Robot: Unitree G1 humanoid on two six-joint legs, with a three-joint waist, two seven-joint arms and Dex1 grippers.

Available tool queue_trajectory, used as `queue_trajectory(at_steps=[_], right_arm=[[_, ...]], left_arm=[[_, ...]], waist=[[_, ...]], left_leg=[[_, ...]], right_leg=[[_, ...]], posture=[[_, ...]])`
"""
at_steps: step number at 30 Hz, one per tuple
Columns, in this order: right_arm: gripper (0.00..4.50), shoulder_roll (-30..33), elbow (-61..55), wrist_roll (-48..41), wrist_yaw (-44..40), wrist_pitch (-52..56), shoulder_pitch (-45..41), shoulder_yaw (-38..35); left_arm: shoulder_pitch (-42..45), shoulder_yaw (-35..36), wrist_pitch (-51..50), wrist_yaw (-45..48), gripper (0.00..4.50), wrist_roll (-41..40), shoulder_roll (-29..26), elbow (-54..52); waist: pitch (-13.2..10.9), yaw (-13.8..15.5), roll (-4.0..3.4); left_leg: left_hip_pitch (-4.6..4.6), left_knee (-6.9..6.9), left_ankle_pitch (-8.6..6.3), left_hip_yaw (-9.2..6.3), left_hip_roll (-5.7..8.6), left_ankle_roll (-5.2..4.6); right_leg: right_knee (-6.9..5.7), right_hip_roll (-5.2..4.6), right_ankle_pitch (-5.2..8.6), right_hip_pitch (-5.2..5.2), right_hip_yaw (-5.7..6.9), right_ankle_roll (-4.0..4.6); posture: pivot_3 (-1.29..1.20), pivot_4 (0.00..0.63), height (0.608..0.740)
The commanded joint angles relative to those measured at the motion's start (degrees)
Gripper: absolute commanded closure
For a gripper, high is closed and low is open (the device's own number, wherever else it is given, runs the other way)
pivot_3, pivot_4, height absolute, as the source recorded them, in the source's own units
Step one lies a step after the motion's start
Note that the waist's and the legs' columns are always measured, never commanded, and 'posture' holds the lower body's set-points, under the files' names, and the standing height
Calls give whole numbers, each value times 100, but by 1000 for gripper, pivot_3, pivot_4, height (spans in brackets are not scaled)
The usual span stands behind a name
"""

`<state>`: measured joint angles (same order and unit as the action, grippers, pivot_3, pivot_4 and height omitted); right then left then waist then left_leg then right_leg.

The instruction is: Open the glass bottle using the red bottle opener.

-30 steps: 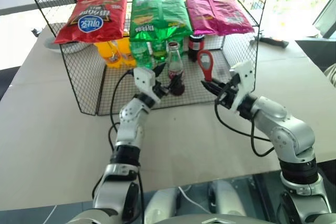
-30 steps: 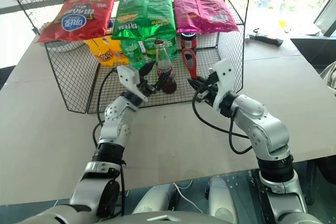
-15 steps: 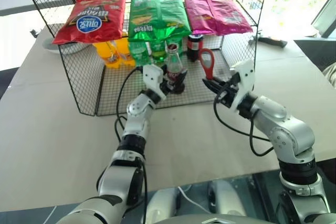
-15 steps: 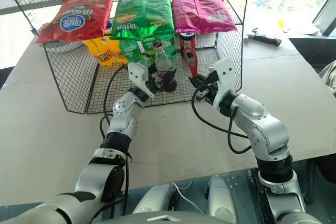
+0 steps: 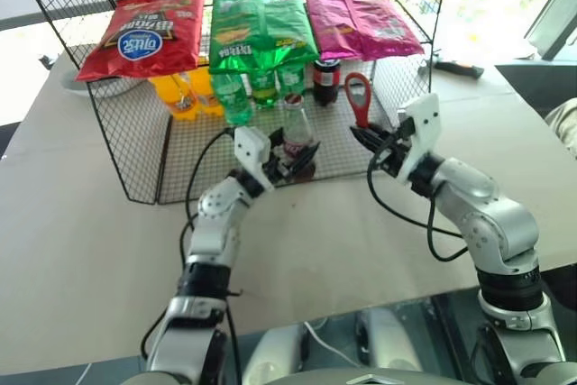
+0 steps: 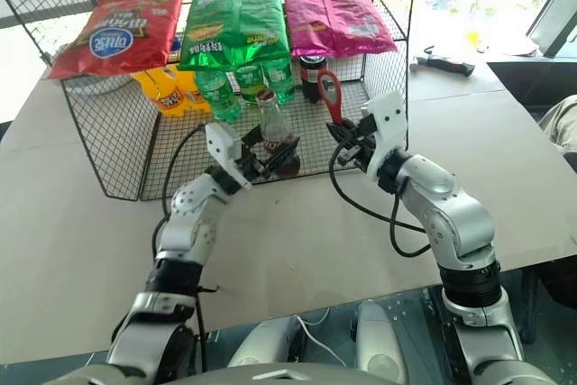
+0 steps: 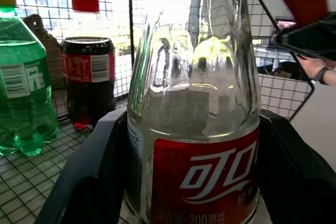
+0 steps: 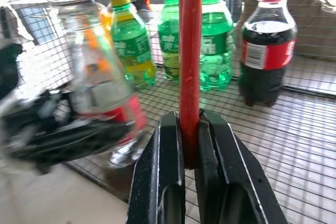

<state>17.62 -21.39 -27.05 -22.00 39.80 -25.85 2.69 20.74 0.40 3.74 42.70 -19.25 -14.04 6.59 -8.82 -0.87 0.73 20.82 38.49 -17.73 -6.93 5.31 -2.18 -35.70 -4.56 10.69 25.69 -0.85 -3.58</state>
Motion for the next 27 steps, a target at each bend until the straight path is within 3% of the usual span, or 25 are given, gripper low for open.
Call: queue_trajectory(at_steps=[1,6,17,18,20,27], right_arm=[[4500,-16,-62,29,-74,-217,-112,-85],[4500,-34,58,74,-132,-312,-164,-39],[4500,-85,152,144,-222,-346,-222,0],[4500,-88,153,147,-227,-345,-225,0],[4500,-94,165,150,-239,-339,-249,-3],[4500,-89,223,197,-323,-364,-301,26]], left_arm=[[-330,-64,-306,-14,1852,-177,-182,-1195],[-821,-144,-509,-111,1852,-158,-244,-1777],[-1380,-286,84,-429,1852,208,88,-1606],[-1386,-271,90,-437,829,173,95,-1619],[-1393,-242,89,-396,18,129,54,-1668],[-1308,-148,4,-366,18,-177,-22,-2024]], waist=[[0,8,0],[0,26,0],[1,31,-1],[1,30,-1],[2,28,-1],[2,26,-1]], left_leg=[[-1,1,0,0,0,0],[-2,4,0,3,1,0],[-3,4,0,5,2,0],[-3,4,0,5,2,0],[-3,5,0,5,2,0],[-4,6,0,6,1,0]], right_leg=[[-3,0,0,0,-1,0],[-4,0,0,-2,-3,0],[-3,-1,0,-2,-3,0],[-4,-2,0,-3,-4,0],[-4,-2,0,-3,-4,0],[-7,-1,-1,-3,-5,1]], posture=[[0,150,740],[0,150,740],[0,150,740],[0,150,740],[0,150,740],[0,150,740]])
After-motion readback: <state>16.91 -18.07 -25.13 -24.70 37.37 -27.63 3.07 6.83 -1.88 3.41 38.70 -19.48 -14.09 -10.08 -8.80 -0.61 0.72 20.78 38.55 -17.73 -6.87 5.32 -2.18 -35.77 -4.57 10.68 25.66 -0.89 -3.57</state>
